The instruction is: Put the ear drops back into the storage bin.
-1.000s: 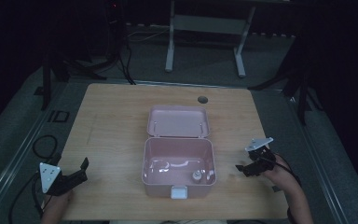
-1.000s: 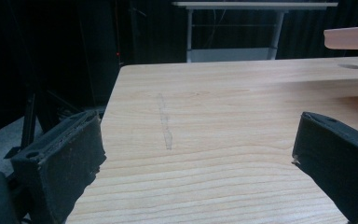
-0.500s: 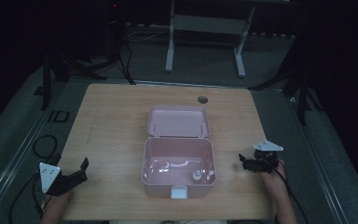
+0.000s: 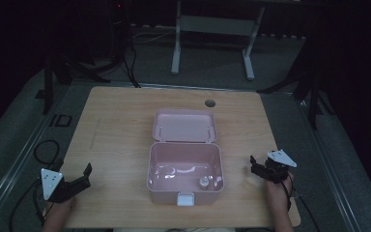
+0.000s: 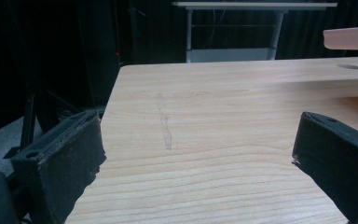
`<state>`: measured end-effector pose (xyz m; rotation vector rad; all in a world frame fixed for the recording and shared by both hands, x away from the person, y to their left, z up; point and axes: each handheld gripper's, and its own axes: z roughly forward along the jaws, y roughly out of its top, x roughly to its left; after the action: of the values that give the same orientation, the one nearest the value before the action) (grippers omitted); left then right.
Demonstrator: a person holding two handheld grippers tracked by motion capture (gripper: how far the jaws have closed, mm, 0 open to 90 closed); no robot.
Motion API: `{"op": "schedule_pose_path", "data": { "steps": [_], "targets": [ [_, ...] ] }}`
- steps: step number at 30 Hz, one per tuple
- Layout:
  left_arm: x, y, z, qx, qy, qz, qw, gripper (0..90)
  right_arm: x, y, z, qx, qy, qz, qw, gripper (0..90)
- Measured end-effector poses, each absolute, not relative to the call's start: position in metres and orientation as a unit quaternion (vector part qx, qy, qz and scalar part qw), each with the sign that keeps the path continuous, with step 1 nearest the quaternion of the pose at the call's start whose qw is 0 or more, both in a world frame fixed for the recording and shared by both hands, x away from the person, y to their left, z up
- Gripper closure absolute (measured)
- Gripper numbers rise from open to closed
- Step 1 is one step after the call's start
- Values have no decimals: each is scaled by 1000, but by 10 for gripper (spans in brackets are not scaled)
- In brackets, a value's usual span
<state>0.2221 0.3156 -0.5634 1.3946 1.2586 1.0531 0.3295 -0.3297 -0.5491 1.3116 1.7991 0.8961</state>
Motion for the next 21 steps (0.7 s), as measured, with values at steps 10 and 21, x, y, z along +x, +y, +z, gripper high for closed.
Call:
{"op": "schedule_pose_path", "data": {
  "steps": [10, 21],
  "targets": [
    [222, 315, -563, 570, 514, 432, 474, 20, 319, -334, -549, 515, 657, 381, 397, 136],
    [222, 316, -563, 571, 514, 430, 474, 20, 318, -337, -549, 516, 650, 390, 398, 135]
  ]
}}
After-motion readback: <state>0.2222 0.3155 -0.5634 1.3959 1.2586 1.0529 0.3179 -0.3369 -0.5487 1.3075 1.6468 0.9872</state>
